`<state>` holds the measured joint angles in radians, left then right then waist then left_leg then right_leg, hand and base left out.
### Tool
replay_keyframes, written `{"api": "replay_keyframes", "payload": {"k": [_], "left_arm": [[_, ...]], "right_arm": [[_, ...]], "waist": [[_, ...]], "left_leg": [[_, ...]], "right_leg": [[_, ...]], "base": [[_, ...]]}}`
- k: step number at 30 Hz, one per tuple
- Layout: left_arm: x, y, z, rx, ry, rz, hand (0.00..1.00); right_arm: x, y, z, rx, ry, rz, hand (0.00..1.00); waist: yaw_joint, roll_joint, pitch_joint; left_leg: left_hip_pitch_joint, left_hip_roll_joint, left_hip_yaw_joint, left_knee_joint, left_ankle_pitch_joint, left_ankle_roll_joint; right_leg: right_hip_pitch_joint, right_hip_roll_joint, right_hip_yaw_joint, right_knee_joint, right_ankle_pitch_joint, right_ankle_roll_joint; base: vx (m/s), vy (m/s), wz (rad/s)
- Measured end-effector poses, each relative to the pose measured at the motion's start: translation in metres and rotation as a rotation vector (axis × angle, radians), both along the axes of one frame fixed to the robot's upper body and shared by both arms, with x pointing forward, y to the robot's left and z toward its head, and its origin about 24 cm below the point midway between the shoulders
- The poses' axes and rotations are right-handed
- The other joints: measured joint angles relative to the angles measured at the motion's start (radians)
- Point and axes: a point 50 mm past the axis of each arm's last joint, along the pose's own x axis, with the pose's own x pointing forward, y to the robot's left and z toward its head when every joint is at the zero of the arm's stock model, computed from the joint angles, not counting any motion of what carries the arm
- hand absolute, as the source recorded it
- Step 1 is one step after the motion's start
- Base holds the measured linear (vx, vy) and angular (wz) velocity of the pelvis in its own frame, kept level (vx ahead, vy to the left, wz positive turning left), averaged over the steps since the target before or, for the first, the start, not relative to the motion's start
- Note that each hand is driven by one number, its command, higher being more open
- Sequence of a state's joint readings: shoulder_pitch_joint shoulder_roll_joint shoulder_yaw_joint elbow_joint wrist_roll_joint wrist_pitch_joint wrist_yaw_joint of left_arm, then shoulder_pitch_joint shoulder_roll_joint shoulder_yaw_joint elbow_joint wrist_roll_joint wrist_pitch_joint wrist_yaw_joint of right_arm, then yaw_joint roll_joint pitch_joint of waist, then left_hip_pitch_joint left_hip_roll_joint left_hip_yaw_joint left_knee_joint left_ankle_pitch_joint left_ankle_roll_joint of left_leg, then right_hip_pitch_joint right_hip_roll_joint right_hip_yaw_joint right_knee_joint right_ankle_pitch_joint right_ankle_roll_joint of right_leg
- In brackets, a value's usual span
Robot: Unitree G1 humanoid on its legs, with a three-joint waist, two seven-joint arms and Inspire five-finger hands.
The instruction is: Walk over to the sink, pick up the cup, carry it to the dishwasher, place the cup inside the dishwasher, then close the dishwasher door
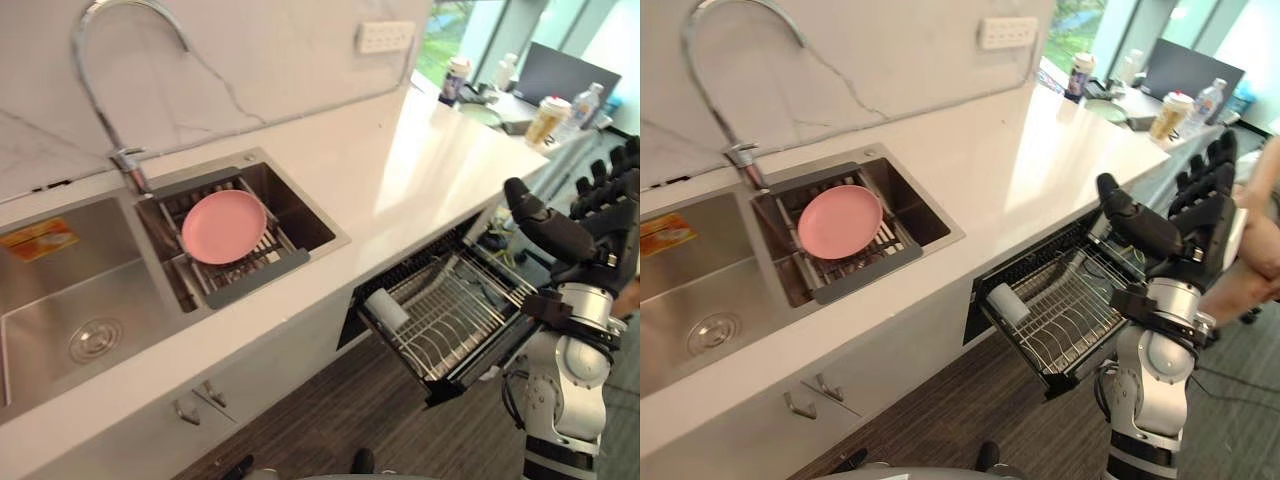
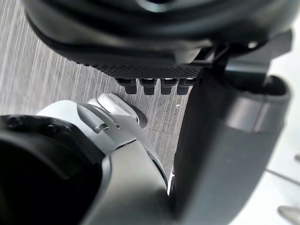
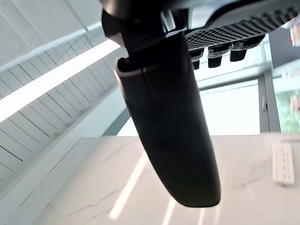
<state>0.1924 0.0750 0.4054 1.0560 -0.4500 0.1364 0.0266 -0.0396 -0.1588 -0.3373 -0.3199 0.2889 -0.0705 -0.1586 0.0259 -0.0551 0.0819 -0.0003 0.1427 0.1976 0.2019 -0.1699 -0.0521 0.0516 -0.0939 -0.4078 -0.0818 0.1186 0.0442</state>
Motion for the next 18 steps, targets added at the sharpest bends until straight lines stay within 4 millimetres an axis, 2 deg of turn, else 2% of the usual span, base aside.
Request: {"api": "replay_keyframes", "payload": {"k": [1,3,4,6,10,14,16,18], "left_arm": [[-0.001,0.0,0.0,0.0,0.002,0.001,1.0],[-0.001,0.001,0.0,0.006,0.002,0.007,1.0],[0.0,0.0,0.0,0.004,0.002,0.004,1.0],[0.0,-0.003,-0.001,-0.015,0.001,0.0,1.0],[-0.001,-0.008,-0.002,-0.041,-0.005,0.0,1.0],[-0.003,-0.008,-0.002,-0.036,-0.007,-0.022,1.0],[-0.005,-0.008,-0.002,-0.015,-0.009,-0.035,1.0],[-0.006,-0.008,-0.001,0.006,-0.002,-0.049,1.0]], "right_arm": [[0.0,0.0,-0.001,0.0,0.003,-0.001,1.0],[0.0,-0.003,-0.004,0.002,0.019,-0.022,1.0],[0.0,-0.004,-0.005,0.003,0.026,-0.029,1.0],[0.004,-0.004,-0.013,0.014,0.069,-0.026,1.0],[0.011,0.006,-0.023,0.016,0.124,0.006,1.0],[0.014,-0.001,-0.034,0.01,0.19,-0.033,1.0],[0.014,-0.004,-0.038,0.008,0.213,-0.07,1.0],[0.011,-0.011,-0.045,0.025,0.24,-0.123,1.0]], "waist": [[-0.002,0.002,0.001],[-0.017,0.013,0.006],[-0.019,0.019,0.009],[-0.011,0.025,0.014],[-0.006,0.032,0.019],[0.011,0.032,0.018],[0.012,0.034,0.017],[0.01,0.033,0.017]], "left_leg": [[0.0,0.018,0.042,0.009,0.0,0.0],[-0.001,0.076,0.184,0.046,0.006,0.003],[-0.001,0.084,0.204,0.052,0.018,-0.005],[-0.001,0.06,0.199,0.053,0.025,-0.019],[0.019,0.005,0.194,0.031,0.026,-0.002],[0.031,-0.027,0.168,0.006,0.026,0.004],[0.028,-0.046,0.151,-0.01,0.022,0.011],[0.029,-0.086,0.098,-0.031,0.006,0.035]], "right_leg": [[0.005,-0.004,-0.016,0.003,-0.003,0.002],[0.026,-0.029,-0.085,0.023,-0.021,0.017],[0.031,-0.035,-0.099,0.029,-0.024,0.021],[0.037,-0.055,-0.106,0.035,-0.025,0.034],[0.036,-0.089,-0.06,0.026,-0.021,0.045],[0.036,-0.106,-0.051,0.017,-0.016,0.055],[0.021,-0.124,-0.054,0.041,-0.027,0.071],[-0.021,-0.177,-0.06,0.162,-0.082,0.106]], "base": [[-0.02,0.072,0.87],[0.0,0.132,0.9],[0.01,0.187,0.68],[0.0,0.188,0.3],[0.01,0.159,0.01],[0.05,0.076,-0.05],[0.04,0.066,0.07],[0.05,0.114,0.25]]}}
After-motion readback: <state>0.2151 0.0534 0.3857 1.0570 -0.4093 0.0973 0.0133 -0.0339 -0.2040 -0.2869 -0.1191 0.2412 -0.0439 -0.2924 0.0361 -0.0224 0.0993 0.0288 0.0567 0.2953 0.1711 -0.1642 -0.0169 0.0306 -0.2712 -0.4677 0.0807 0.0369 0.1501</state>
